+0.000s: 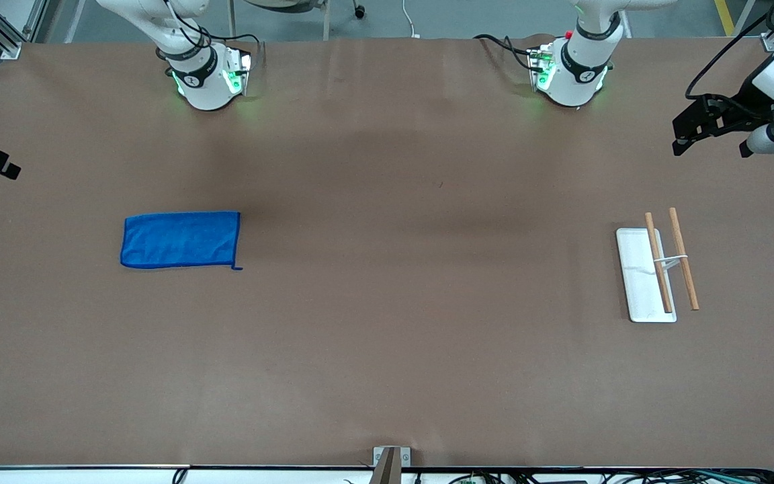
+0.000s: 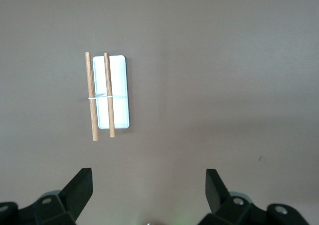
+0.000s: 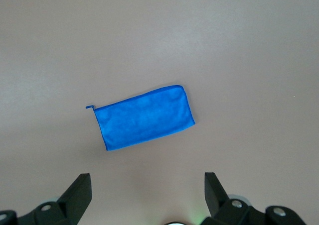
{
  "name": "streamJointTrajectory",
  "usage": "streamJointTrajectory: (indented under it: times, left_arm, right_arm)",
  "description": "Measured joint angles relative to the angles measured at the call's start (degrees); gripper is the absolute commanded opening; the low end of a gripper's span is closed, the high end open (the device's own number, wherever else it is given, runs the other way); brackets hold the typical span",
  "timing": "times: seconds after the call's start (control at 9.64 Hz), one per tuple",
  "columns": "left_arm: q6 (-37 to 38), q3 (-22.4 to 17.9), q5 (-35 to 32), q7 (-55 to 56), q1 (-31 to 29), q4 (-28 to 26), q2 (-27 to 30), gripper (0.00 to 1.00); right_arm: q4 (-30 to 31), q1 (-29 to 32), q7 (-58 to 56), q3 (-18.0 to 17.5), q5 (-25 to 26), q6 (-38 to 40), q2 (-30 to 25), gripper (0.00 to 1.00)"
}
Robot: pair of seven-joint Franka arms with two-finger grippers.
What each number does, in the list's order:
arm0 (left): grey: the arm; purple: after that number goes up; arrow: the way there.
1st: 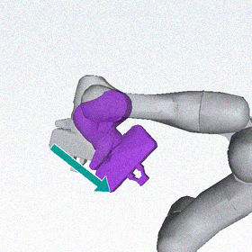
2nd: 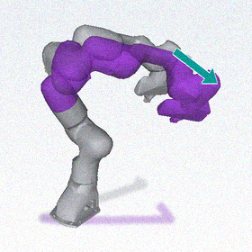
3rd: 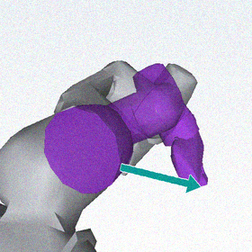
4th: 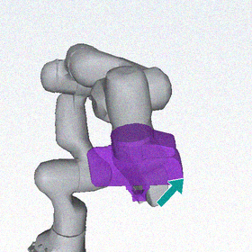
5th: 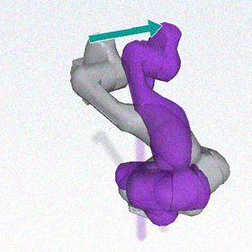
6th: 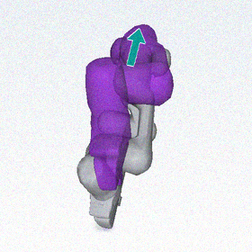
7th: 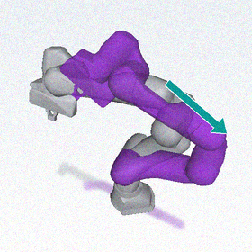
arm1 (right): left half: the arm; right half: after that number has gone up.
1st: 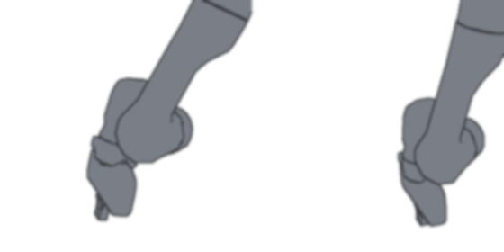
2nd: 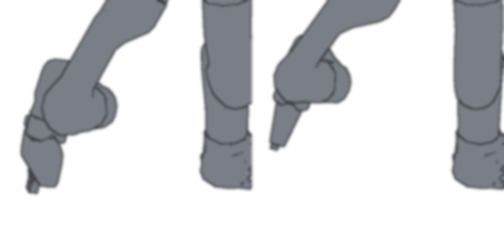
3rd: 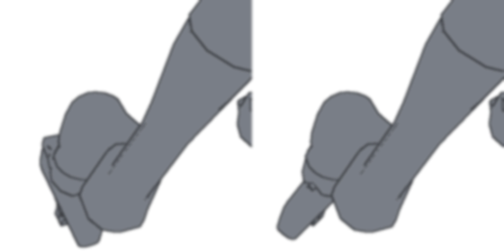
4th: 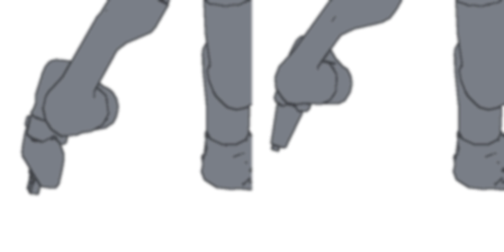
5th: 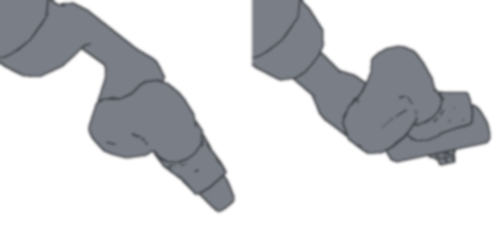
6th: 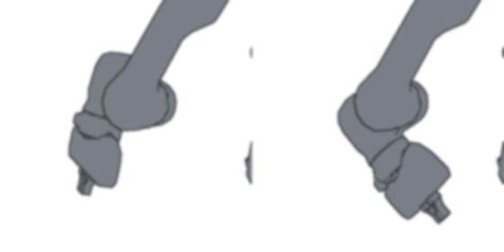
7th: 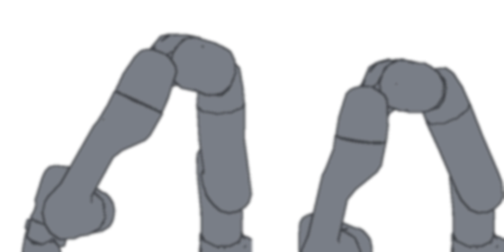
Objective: Right arm passes towel to left arm to hang
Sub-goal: 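Move the right gripper toward the blue towel, then lower the right gripper onto the towel edge and close it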
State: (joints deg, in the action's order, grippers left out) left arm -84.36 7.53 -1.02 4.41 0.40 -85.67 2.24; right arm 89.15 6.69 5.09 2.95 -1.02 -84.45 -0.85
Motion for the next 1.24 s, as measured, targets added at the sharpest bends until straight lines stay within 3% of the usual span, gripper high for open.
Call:
streamJointTrajectory:
  times: [0.52,0.83,1.04,1.24]
  left_arm:
    - [0.0,0.0,0.0,0.0,0.0,0.0,0.0,1.00]
    - [0.0,0.0,0.0,0.0,0.0,0.1,0.0,1.00]
    - [0.0,0.0,0.0,0.0,0.0,0.1,0.0,1.00]
    - [0.0,0.0,0.0,0.0,-0.1,0.1,0.0,1.00]
  right_arm:
    - [0.6,-0.3,-0.1,0.0,0.0,0.8,0.1,1.00]
    - [8.7,-1.4,-0.1,-1.7,0.0,-1.0,0.7,1.00]
    - [18.8,-1.4,0.0,-3.5,0.0,-10.8,1.4,1.00]
    - [30.9,-1.4,0.0,-4.2,0.0,-27.1,2.0,1.00]
